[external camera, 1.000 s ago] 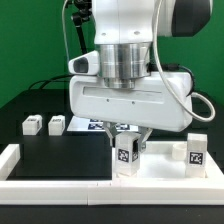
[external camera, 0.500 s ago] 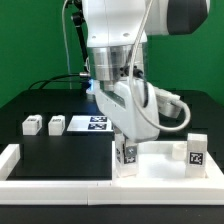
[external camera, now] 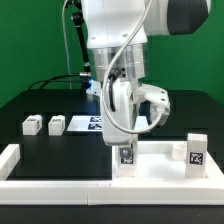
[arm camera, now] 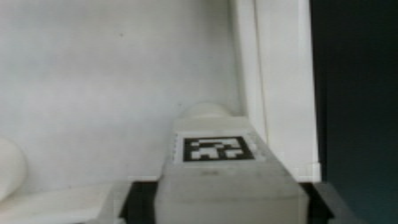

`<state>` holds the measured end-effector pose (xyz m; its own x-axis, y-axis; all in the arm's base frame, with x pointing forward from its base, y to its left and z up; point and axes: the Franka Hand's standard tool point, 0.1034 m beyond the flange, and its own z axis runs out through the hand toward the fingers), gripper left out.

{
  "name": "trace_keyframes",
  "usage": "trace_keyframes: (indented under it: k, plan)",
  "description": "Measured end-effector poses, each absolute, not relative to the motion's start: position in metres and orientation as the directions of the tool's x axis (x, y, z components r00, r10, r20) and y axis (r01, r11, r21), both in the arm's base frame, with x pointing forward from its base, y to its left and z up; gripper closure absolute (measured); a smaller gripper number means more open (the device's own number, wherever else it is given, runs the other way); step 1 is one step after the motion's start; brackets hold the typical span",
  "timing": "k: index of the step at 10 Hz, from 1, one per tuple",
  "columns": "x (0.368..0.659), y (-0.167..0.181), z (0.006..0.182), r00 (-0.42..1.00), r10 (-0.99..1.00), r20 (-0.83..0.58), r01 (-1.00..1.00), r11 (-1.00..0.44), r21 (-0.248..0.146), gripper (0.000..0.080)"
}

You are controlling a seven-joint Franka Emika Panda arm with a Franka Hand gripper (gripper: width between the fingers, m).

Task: Assemble square table

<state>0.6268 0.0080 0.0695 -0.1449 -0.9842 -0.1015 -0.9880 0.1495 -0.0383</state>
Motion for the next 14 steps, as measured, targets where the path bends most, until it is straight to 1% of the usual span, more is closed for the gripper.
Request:
trace_keyframes:
  k: [1,2,3,4,5,6,7,9,11,12,13,14]
  plan:
    - [0.6266,0.0078,0.0694,-0.092,-0.991,-0.099,-0.994,0.096,-0.043,0.0509]
    - [0.6266,0.0090,0.0693,-0.090,-0.991,-0.100,-0.995,0.095,-0.043,0.0394]
    - [0.6275,0.0125,0.0699,0.056,-0.995,-0.085,-0.997,-0.051,-0.060,0.0394]
    - [0.6276,0.0159,0.0710,0.262,-0.963,-0.066,-0.964,-0.257,-0.074,0.0233]
    - [0.6277,0.0164,0.0713,0.388,-0.920,-0.051,-0.920,-0.383,-0.080,0.0233]
    - [0.6277,0.0155,0.0707,0.439,-0.897,-0.044,-0.897,-0.435,-0.083,0.0165]
    - [0.6277,0.0151,0.0707,0.512,-0.858,-0.037,-0.857,-0.508,-0.086,0.0165]
    - [0.6277,0.0148,0.0707,0.608,-0.793,-0.026,-0.792,-0.604,-0.089,0.0152]
    - [0.6297,0.0107,0.0724,0.804,-0.594,0.011,-0.591,-0.802,-0.084,0.0151]
    - [0.6314,0.0100,0.0726,0.882,-0.469,0.036,-0.466,-0.882,-0.075,0.0151]
    - [0.6332,0.0117,0.0711,0.952,-0.299,0.066,-0.297,-0.954,-0.042,0.0151]
    - [0.6334,0.0106,0.0692,0.986,-0.146,0.074,-0.145,-0.989,-0.021,0.0151]
